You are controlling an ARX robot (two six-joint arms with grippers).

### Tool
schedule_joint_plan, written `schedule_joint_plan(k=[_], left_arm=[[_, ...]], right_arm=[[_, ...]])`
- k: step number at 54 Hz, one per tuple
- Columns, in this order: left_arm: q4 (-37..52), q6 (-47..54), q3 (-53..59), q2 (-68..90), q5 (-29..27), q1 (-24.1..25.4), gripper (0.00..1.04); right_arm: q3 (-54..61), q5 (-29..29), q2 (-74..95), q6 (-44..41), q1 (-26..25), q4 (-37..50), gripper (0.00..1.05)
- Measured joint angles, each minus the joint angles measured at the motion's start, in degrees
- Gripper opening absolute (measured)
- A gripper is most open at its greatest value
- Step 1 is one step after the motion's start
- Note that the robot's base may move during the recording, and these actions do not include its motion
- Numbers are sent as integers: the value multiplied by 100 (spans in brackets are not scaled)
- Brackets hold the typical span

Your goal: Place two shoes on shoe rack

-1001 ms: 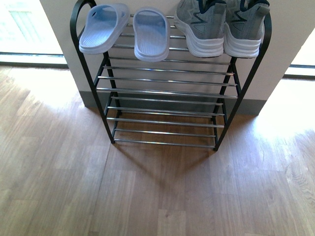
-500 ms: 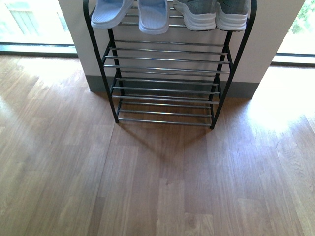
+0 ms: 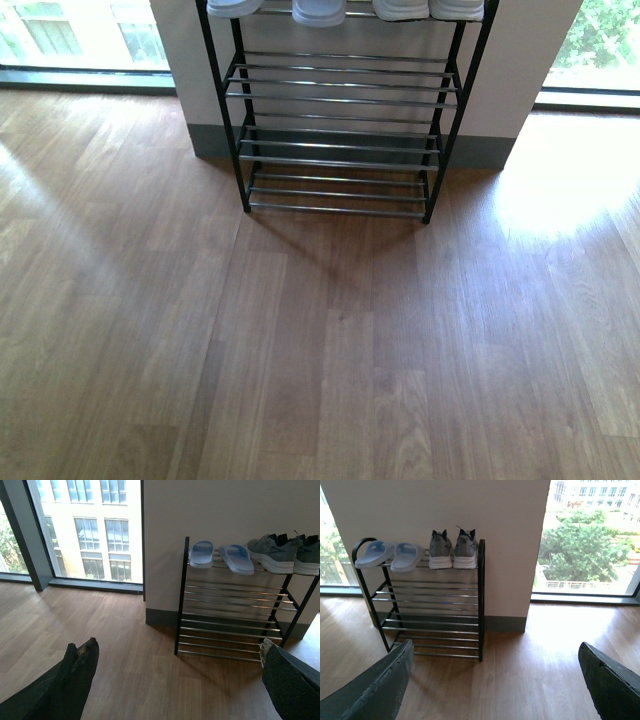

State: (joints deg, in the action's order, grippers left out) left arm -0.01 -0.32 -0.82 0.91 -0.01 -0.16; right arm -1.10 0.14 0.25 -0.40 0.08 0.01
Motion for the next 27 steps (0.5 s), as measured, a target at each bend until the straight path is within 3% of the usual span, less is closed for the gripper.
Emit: schedule_joint_plan(k=[27], left_arm=[[0,0,0,0,2,0,95]], right_arm=[[0,-2,2,-2,0,0,96]])
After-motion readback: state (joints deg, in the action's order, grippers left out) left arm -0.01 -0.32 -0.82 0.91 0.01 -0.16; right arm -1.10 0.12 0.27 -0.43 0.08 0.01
